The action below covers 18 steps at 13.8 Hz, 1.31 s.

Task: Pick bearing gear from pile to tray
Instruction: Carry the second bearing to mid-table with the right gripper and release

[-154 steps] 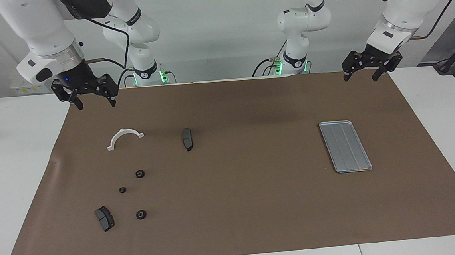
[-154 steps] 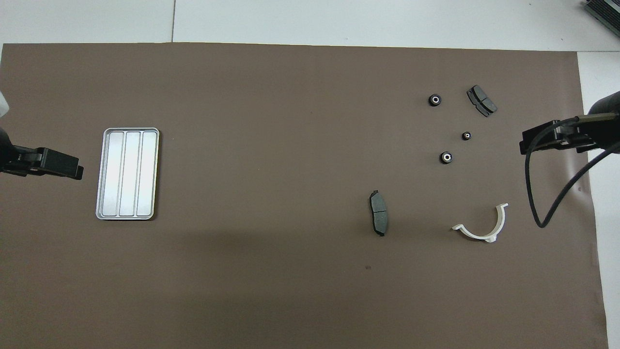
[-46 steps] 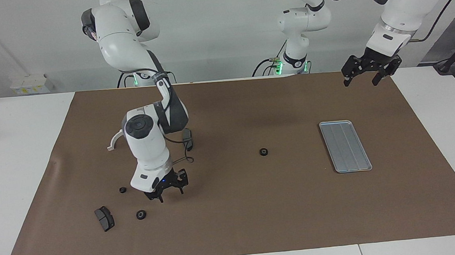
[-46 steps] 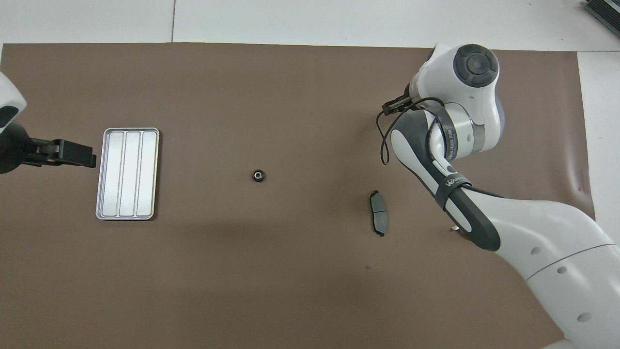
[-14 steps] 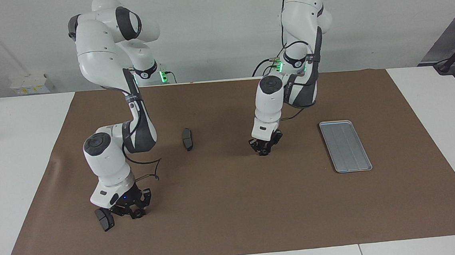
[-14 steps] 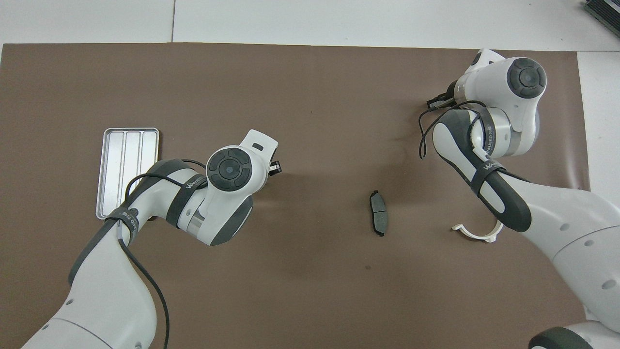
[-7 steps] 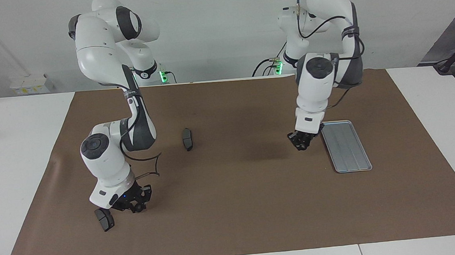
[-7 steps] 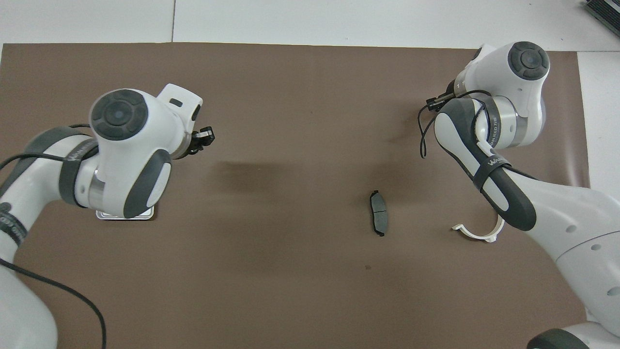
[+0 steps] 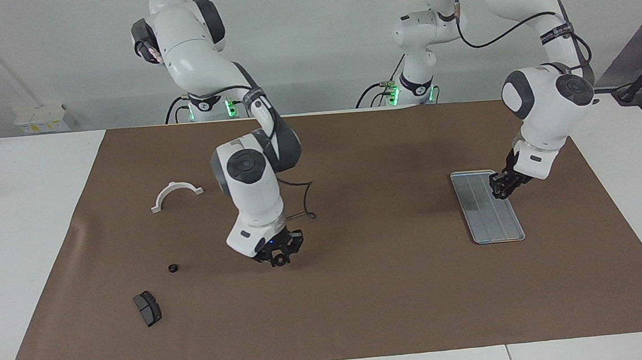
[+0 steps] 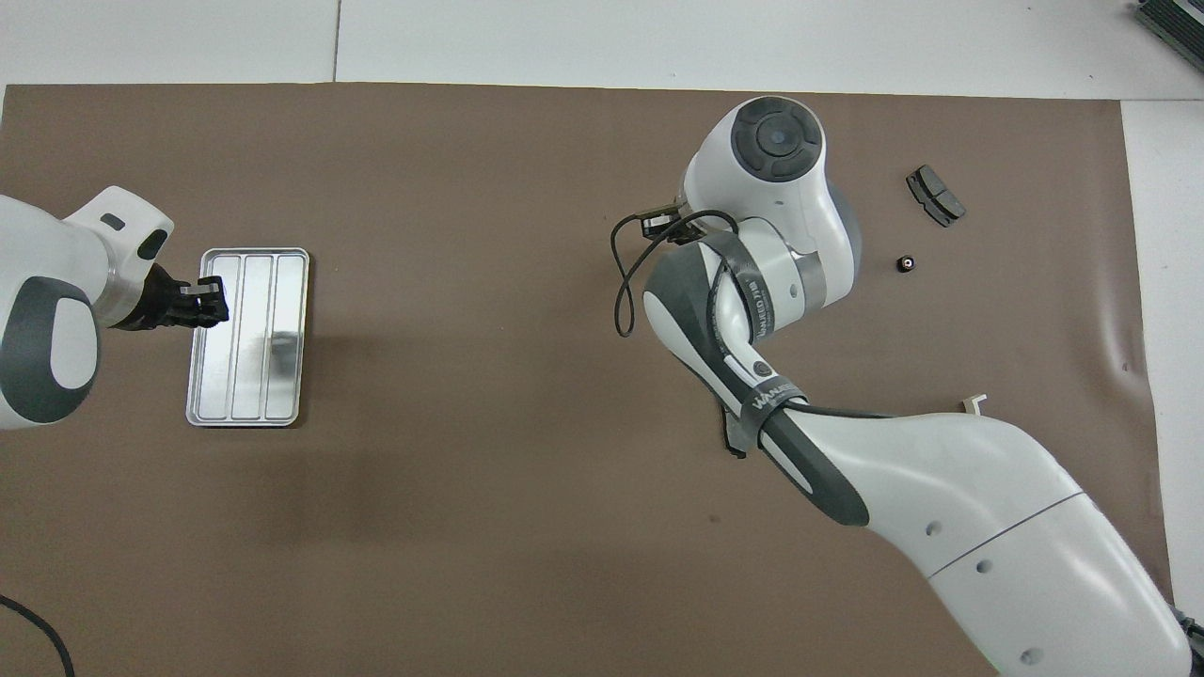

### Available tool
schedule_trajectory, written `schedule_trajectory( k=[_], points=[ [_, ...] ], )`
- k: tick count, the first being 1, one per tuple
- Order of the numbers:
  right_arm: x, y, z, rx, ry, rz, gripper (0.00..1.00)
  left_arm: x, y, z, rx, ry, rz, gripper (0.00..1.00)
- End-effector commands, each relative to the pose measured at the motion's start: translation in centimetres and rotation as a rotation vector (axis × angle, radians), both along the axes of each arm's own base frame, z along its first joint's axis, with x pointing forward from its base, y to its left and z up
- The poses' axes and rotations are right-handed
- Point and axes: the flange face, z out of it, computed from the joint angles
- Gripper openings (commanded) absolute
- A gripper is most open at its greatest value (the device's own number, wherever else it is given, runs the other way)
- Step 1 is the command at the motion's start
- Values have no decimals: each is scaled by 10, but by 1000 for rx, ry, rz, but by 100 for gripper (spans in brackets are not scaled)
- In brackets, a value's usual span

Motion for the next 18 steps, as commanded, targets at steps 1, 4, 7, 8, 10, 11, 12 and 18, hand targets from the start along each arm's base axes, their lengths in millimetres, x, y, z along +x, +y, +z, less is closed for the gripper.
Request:
schedule_trajectory(
  k=[1,4,7,8,10,11,12,18],
  points=[
    [-14,45,7,30,-49,-36,0,-40,-13,-26,-12,-17,-24,0],
    [-53,127,1,91,-81,-52,0,-50,-15,-42,-11,-11,-25,5],
    [-97,193,-1,145,-92,-44,0,-59,-20,-54,-12,14,-33,100],
    [-107,205,2,153,-95,-26,0,-56,-22,-51,-12,6,-33,100],
    [-117,216,5,159,-94,-34,0,-36,-22,-28,-12,-35,-30,100],
    [-119,217,5,158,-92,-36,1,-27,-23,-13,-13,-47,-31,100],
    [-119,216,4,157,-92,-36,26,-17,-24,6,-13,-64,-33,100],
    [-109,204,2,140,-90,-38,74,8,-76,41,-28,-115,-14,100]
  ],
)
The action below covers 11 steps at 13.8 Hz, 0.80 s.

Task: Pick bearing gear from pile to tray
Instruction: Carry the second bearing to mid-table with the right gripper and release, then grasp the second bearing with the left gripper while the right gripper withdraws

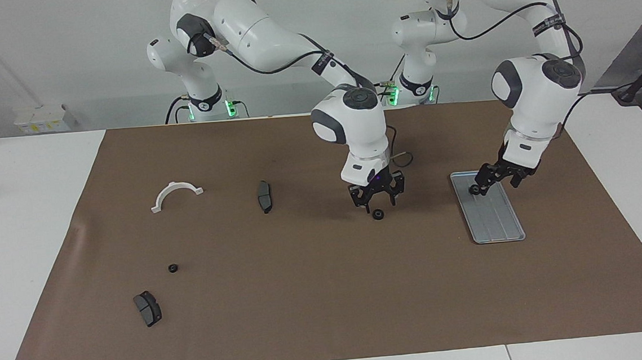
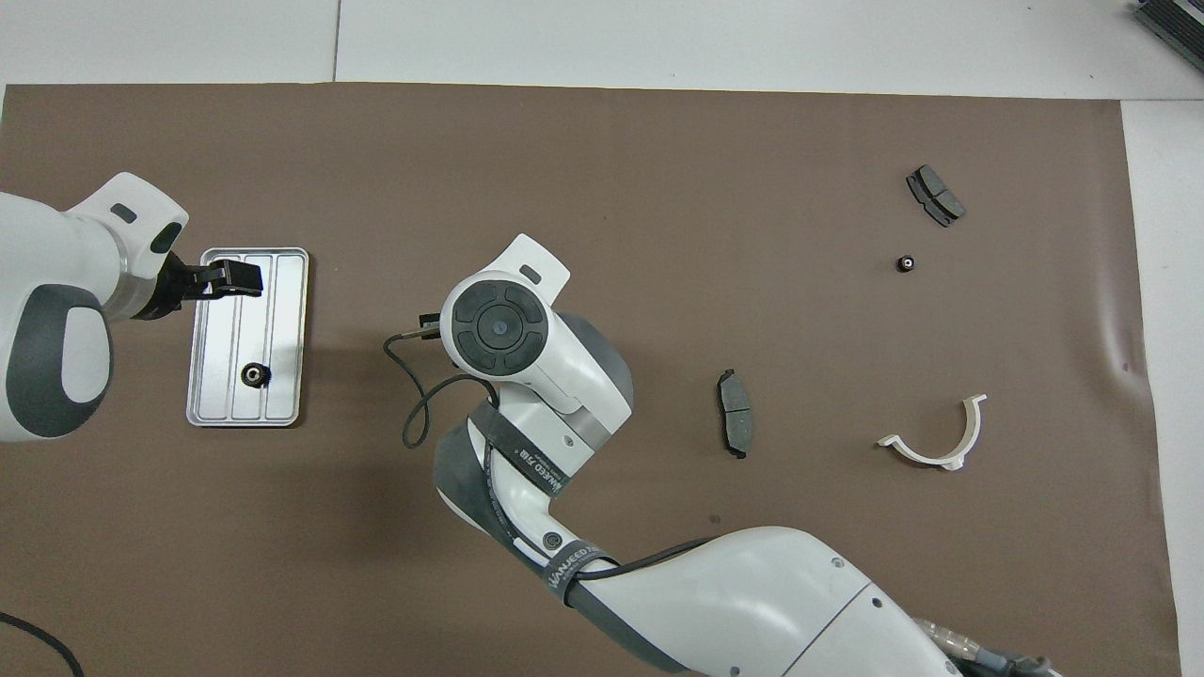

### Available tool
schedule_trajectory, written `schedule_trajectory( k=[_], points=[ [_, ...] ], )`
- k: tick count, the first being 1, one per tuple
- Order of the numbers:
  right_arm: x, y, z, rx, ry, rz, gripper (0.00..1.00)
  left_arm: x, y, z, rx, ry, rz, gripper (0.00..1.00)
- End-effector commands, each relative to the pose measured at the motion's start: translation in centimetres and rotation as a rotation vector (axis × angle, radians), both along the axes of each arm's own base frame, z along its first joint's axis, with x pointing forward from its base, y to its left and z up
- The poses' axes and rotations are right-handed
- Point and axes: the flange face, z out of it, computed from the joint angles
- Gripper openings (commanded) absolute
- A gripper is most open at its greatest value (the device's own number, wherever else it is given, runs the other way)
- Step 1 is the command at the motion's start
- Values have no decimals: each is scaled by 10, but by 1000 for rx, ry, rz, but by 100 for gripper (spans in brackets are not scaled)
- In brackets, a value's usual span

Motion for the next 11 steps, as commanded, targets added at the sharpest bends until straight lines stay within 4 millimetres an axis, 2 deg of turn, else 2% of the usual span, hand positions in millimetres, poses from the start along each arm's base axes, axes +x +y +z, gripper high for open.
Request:
schedule_trajectory(
  k=[1,3,5,7,9,10,11],
  points=[
    [18,-22,1,-25,-22,17,73,2,-45,-8,-29,-13,40,100],
    [61,-81,-4,-63,-36,62,73,-3,-86,-16,-45,-10,80,100],
    [101,-149,-7,-91,-39,58,73,-8,-138,-35,-62,-2,126,100],
    [125,-211,-11,-140,-8,88,73,-22,-194,-56,-72,23,211,100],
    [143,-274,-14,-176,16,125,73,-38,-239,-84,-66,52,236,100],
    [149,-302,-16,-187,28,132,73,-45,-258,-102,-60,64,223,100],
    [153,-327,-20,-200,36,149,73,-47,-263,-104,-64,61,227,100]
  ],
)
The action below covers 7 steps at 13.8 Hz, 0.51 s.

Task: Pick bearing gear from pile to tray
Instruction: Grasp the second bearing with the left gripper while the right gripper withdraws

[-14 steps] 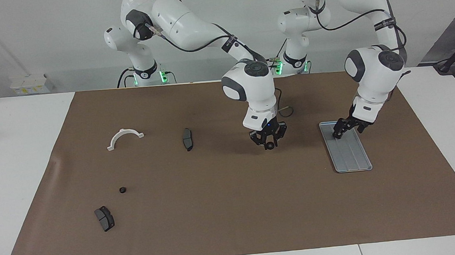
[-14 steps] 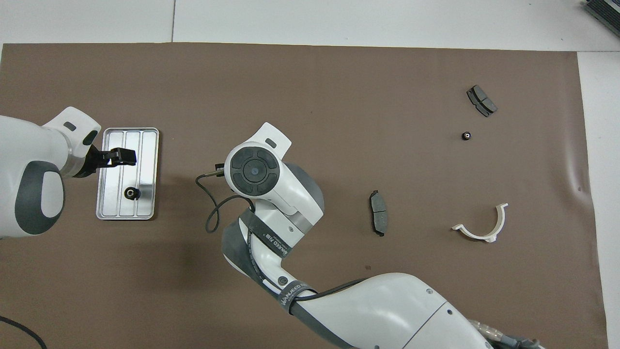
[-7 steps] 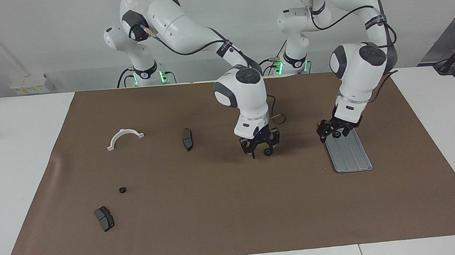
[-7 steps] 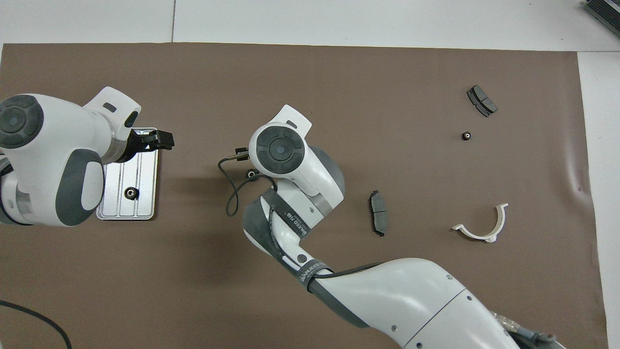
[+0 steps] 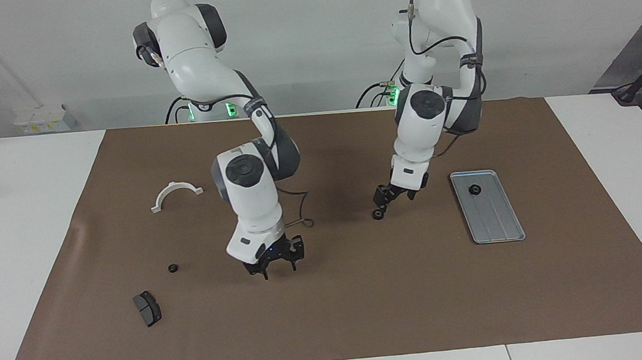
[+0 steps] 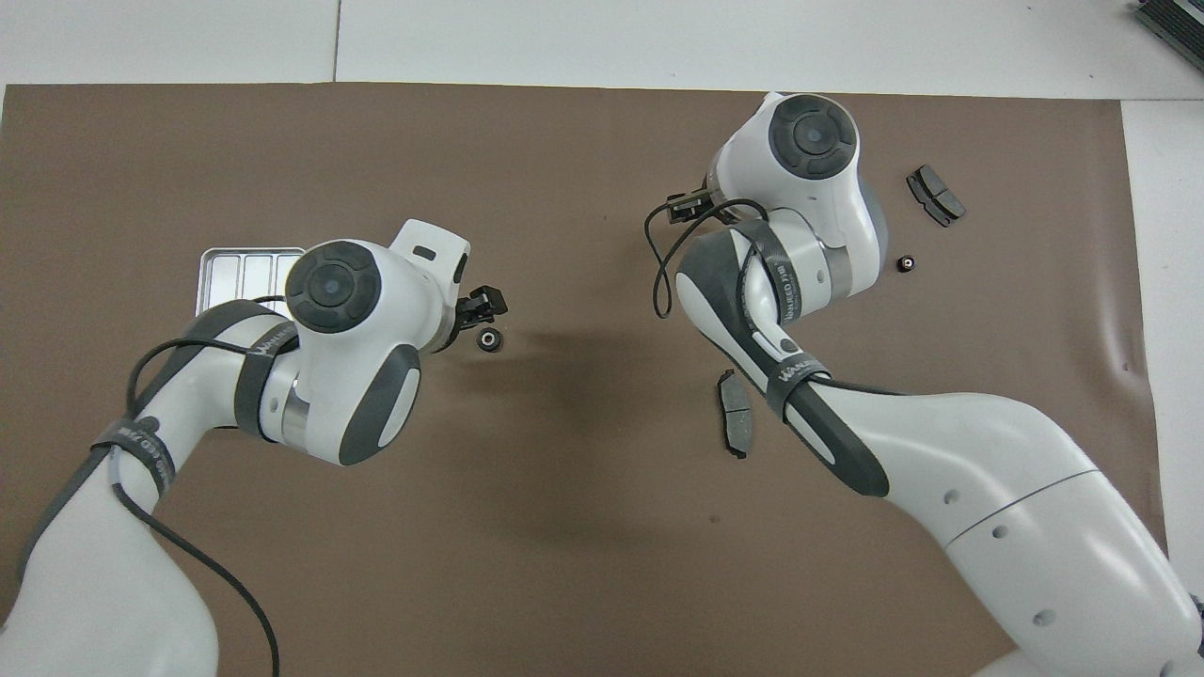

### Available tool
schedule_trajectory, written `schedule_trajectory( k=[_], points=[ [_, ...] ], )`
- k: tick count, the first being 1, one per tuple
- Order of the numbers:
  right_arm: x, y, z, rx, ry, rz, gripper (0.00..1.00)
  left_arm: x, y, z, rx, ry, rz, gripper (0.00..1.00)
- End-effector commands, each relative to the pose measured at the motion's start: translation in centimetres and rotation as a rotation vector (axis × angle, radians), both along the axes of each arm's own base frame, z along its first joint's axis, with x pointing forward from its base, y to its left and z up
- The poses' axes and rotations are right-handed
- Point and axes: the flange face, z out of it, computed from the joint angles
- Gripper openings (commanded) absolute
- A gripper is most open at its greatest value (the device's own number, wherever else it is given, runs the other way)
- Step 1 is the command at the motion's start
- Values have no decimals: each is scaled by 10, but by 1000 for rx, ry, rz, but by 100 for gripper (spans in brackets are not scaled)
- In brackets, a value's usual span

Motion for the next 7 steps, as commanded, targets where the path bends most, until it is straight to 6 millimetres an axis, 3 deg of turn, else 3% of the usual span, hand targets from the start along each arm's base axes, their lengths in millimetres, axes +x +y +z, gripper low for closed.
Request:
schedule_trajectory(
  k=[1,4,6,7],
  points=[
    [3,-55,-5,-29,32,60,73,0,-11,-18,6,-5,16,100],
    [3,-125,-18,-53,65,81,73,-5,-21,-33,19,-3,-8,100],
    [2,-161,-20,-57,78,71,73,-4,-20,-35,19,-2,-7,74],
    [-1,-175,-26,-58,94,64,73,-3,-19,-34,17,-8,-7,68]
  ],
)
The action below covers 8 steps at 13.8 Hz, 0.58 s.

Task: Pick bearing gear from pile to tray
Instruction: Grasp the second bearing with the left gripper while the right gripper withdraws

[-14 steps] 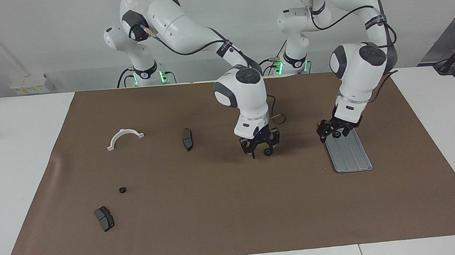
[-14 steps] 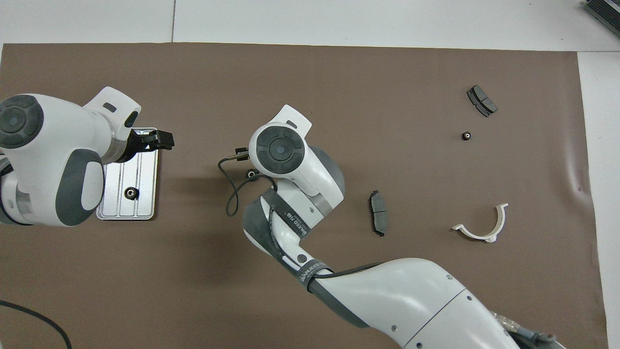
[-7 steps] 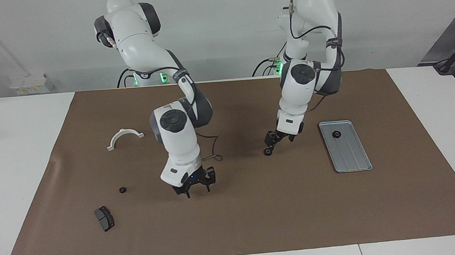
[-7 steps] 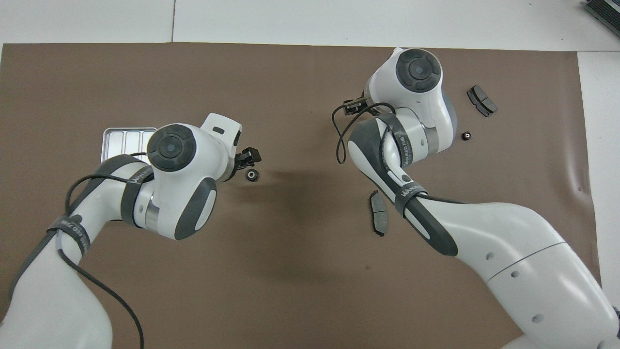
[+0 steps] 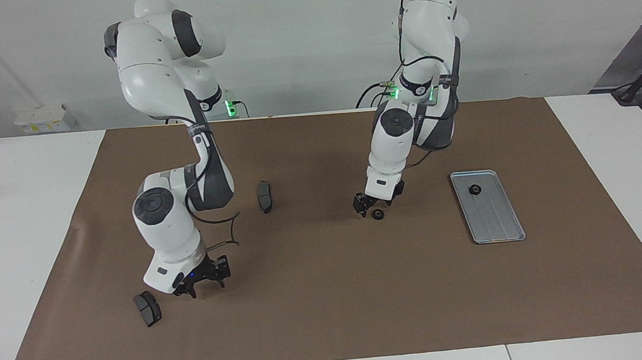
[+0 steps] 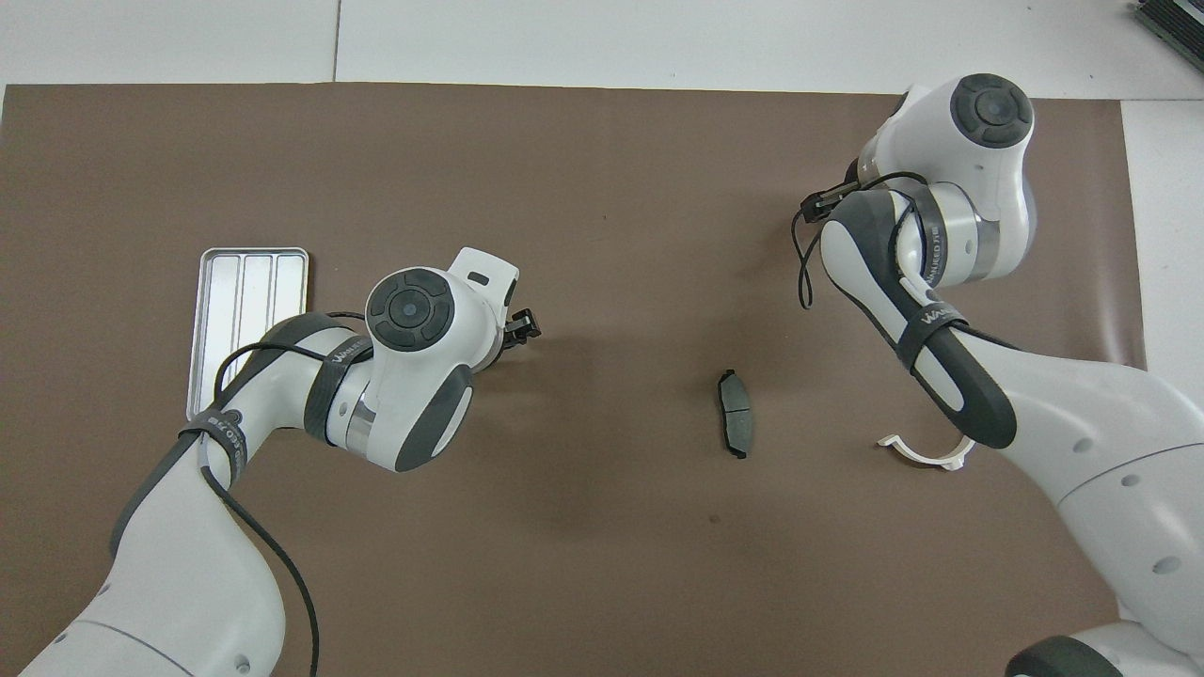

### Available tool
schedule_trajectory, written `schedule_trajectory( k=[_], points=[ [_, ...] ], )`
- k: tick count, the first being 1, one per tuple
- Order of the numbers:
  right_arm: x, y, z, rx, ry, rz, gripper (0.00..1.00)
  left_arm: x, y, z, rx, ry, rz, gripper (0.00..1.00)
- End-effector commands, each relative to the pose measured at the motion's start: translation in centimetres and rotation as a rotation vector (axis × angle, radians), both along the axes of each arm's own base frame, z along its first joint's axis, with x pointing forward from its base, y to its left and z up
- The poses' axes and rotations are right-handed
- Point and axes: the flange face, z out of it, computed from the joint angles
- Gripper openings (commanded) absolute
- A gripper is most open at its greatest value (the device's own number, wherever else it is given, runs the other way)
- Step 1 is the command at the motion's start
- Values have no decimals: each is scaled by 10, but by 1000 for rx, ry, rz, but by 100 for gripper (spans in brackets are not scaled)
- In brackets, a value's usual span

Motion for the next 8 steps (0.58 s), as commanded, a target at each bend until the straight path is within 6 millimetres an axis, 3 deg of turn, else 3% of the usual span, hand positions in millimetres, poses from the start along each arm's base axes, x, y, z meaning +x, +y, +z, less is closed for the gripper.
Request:
schedule_trajectory(
  k=[1,3,8],
  points=[
    [-19,-32,5,-9,33,8,73,7,1,0,15,-37,-10,68],
    [-32,-52,2,-12,57,-4,72,6,2,-2,35,-51,-32,68],
    [-53,-70,-10,-12,117,-40,60,4,-2,-6,35,-49,-37,55]
  ],
)
